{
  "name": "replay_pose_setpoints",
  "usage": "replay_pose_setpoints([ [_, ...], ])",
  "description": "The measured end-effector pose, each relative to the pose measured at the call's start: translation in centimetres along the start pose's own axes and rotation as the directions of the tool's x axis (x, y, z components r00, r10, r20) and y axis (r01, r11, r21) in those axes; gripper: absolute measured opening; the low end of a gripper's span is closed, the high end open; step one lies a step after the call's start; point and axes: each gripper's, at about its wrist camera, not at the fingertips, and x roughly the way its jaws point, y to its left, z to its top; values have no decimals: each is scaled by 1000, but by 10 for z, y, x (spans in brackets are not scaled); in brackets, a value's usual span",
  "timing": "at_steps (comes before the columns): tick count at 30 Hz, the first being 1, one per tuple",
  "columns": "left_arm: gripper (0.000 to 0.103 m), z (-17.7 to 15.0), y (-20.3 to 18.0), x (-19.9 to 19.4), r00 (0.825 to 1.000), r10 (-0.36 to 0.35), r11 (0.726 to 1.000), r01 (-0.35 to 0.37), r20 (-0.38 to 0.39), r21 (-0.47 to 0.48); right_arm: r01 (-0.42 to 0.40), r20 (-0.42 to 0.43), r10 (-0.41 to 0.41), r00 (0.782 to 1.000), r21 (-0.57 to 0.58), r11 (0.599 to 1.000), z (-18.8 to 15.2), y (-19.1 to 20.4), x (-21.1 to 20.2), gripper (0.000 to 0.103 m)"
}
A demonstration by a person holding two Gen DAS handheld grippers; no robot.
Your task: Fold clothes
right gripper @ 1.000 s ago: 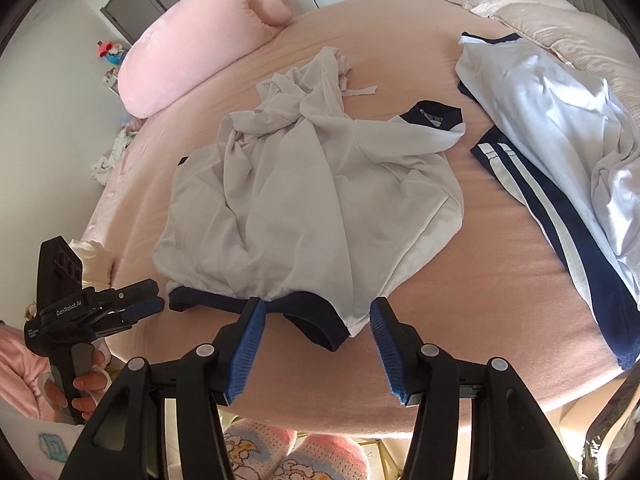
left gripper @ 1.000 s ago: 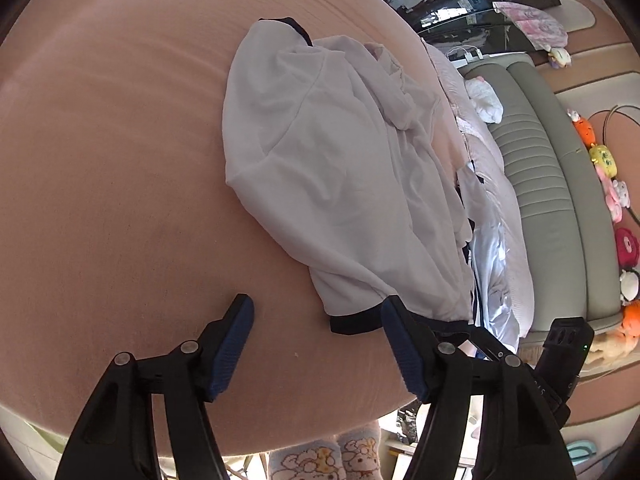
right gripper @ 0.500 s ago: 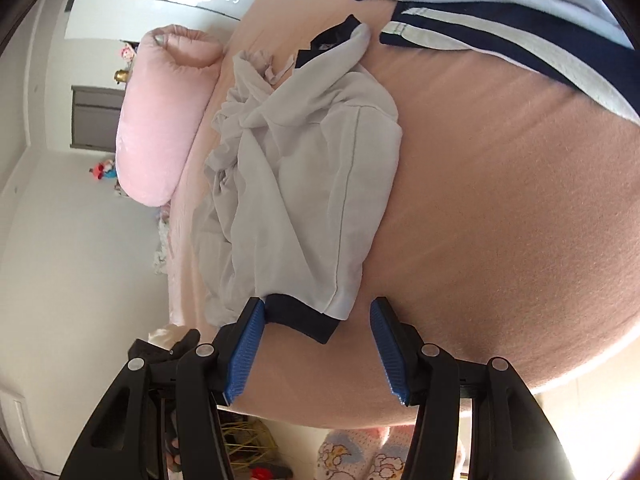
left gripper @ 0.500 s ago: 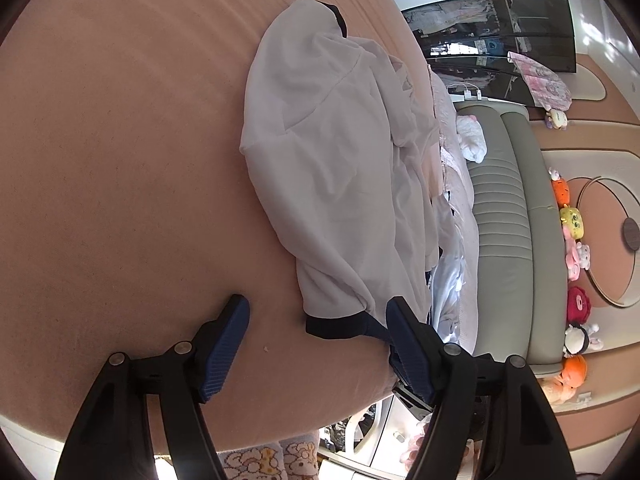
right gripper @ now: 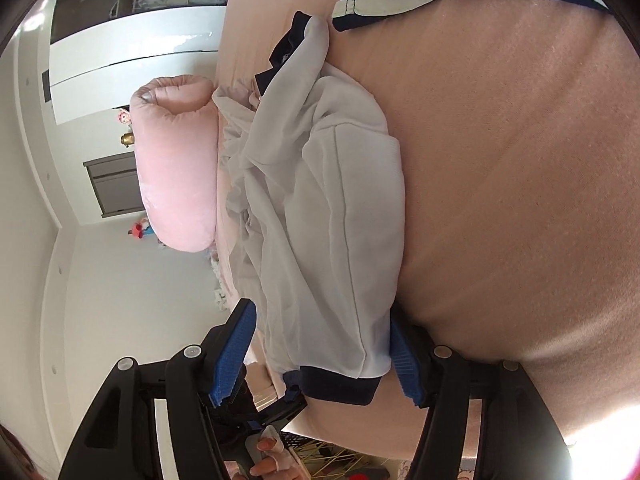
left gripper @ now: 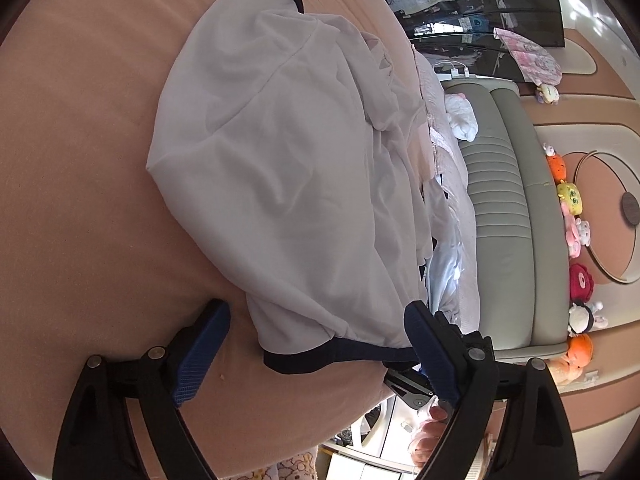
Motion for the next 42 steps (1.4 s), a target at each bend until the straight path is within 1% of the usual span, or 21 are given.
replay_pose_setpoints([
  [2,88,-4,1,0,1000,-1,1000,1,17,22,-7,-2,7,1000,-3,1000,-1,-4,-2,59],
  [3,87,-6,1,0,1000,2,1000,-3,24,28,-3,0,3,1000,0,1000,-1,-7,-3,51],
  [4,85,-7,1,1,1000,16,999,-16,26,32,7,1,-7,1000,6,1000,-1,-11,-4,38],
  [5,80,-7,1,1,999,29,999,-30,28,36,23,2,-23,1000,19,1000,-1,-17,-4,28],
  [6,74,-8,1,2,999,44,998,-45,32,32,40,3,-40,999,31,999,-1,-23,-4,9],
  [7,71,-8,2,2,998,59,998,-60,36,27,38,3,-38,999,45,998,-1,-30,-5,0],
  [9,49,-10,7,1,995,93,996,-93,48,1,-7,1,7,1000,47,999,-1,-37,-7,0],
  [10,44,-10,10,1,993,105,994,-105,53,-15,-5,0,5,1000,38,999,-2,-37,-8,0],
  [12,18,-11,19,0,990,132,991,-130,55,-43,16,4,-16,1000,19,1000,-3,-34,-8,0],
  [13,14,-11,23,0,989,140,989,-138,50,-46,25,4,-25,1000,10,1000,-4,-33,-9,0],
  [16,10,-10,31,0,994,107,992,-104,37,-66,16,-5,-16,1000,8,1000,-3,-34,-10,0],
  [19,10,-10,21,2,986,164,986,-163,24,-22,31,-16,-31,999,7,999,-3,-32,-10,0],
  [21,10,-13,7,6,971,240,969,-241,24,49,59,-32,-59,998,-5,998,-3,-28,-10,0],
  [22,10,-16,-1,9,958,287,952,-287,16,103,81,-48,-81,996,-19,997,-3,-25,-9,0],
  [25,9,-19,-15,14,926,375,913,-363,-33,186,176,-127,-190,973,-114,978,-6,-9,-5,0],
  [26,9,-19,-13,16,926,370,919,-354,-69,175,208,-135,-228,964,-149,967,-7,-3,-5,0],
  [29,8,-17,-3,15,933,336,939,-322,-126,121,278,-126,-309,942,-218,935,-13,10,-5,0],
  [33,8,-23,3,14,933,316,947,-301,-169,109,321,-110,-357,928,-255,912,-17,17,-6,0],
  [38,8,-33,1,16,925,340,936,-316,-170,156,351,-94,-388,917,-274,896,-18,22,-11,0],
  [40,8,-34,1,15,926,333,938,-306,-175,166,367,-83,-404,911,-284,886,-19,22,-16,0],
  [42,8,-36,0,12,934,317,939,-285,-166,191,381,-78,-420,904,-295,876,-21,22,-21,0],
])
